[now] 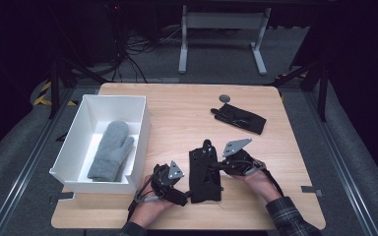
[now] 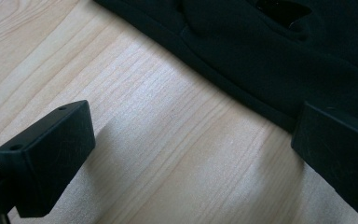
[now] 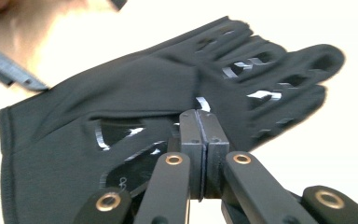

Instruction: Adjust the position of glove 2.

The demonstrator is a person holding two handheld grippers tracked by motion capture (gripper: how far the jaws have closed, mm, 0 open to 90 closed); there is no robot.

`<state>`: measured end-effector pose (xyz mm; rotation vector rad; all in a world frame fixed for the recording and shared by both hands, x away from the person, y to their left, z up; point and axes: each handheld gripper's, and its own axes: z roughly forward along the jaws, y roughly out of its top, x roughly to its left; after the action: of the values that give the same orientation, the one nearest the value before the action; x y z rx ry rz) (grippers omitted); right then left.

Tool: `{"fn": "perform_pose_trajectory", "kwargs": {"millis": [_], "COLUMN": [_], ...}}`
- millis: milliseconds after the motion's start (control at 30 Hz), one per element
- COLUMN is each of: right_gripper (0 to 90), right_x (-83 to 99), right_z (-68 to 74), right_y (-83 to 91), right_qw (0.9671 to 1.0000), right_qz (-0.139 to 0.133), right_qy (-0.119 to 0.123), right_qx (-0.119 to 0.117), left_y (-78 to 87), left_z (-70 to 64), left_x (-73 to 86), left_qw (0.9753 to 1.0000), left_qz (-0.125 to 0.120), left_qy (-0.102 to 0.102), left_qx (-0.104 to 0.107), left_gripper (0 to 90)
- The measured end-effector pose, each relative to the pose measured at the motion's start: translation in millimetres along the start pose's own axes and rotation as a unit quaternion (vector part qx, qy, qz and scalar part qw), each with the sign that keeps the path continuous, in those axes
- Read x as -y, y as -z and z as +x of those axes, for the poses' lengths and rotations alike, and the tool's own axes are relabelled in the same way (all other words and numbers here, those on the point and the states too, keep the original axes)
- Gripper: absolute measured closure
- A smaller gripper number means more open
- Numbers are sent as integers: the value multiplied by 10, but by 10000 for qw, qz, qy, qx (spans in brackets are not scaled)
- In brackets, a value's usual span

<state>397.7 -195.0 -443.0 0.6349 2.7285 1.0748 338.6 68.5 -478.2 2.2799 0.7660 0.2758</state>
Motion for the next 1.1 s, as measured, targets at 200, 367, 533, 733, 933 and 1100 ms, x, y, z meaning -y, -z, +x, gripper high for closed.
{"fn": "perform_pose_trajectory", "kwargs": {"millis": [200,367,533,733,933,1100], "right_gripper": [900,900,900,900,900,900], "right_x": [-26,13,61,92,83,115], "right_z": [-280,-551,-767,-990,-1235,-1427], "right_y": [125,180,228,298,391,424], "right_qw": [9992,9970,9938,9869,9780,9700], "right_qz": [-128,-74,-142,-205,-248,-286], "right_qy": [-300,-482,-700,-992,-1284,-1545], "right_qx": [229,602,857,1258,1626,1854], "left_y": [3,3,0,3,2,-1], "left_z": [1,1,0,2,2,0], "left_x": [-1,-1,0,-1,-1,1], "left_qw": [10000,10000,10000,10000,10000,10000], "left_qz": [16,16,0,14,12,-14], "left_qy": [-3,-2,-2,-4,-1,5], "left_qx": [7,7,3,14,17,1], "left_gripper": [0,0,0,0,1,1]}}
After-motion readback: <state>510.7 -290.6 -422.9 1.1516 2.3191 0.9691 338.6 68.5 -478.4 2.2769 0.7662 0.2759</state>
